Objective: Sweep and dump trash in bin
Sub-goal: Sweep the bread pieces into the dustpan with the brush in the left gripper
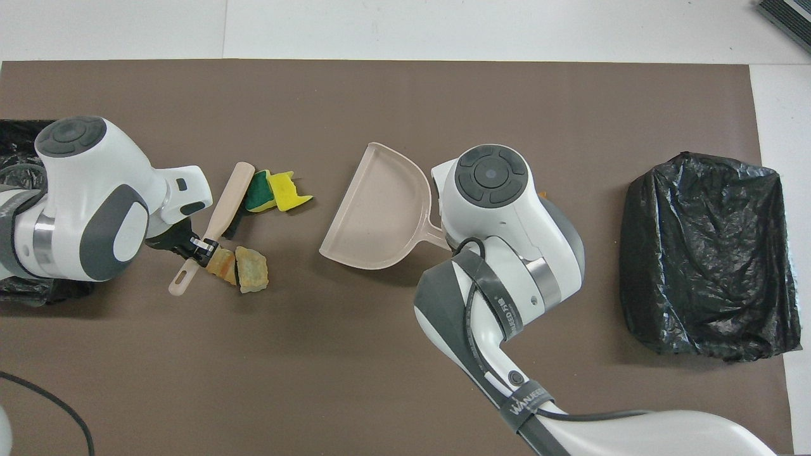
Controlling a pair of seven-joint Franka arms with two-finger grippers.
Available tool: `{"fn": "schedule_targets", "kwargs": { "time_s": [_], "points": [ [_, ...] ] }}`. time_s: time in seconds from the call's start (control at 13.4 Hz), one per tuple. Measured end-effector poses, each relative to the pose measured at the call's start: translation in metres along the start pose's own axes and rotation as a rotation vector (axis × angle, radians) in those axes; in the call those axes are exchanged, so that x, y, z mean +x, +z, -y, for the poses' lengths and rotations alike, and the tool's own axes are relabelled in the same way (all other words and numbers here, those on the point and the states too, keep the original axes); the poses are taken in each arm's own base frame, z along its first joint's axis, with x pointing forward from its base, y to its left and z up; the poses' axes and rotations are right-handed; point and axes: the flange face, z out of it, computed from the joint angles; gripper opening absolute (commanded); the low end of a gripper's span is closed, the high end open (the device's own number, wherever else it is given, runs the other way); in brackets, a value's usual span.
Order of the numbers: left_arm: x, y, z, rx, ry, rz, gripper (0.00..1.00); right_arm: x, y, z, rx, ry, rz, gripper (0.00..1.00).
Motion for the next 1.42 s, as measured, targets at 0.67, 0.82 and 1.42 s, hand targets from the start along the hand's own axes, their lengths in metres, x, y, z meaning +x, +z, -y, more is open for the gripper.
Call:
{"fn": "schedule_targets", "kwargs": {
  "time_s": [0.67, 0.82, 1.42],
  "points": [
    [-0.055, -0.033, 0.002, 0.013, -0.281, -0.031, 0.00, -0.009, 0.031, 0.011, -0.006, -0.043, 0.042, 0.00],
    [-0.071, -0.024, 0.017, 0.008, -0.354, -0.021, 0.00, -0.009, 0.031, 0.011, -0.007, -0.044, 0.042, 0.00],
    [-0.128, 0.042, 0.026, 0.026, -0.646, -0.079, 0.00, -0.011, 0.030, 0.015, 0.019, -0.042, 0.075, 0.00]
  ]
}}
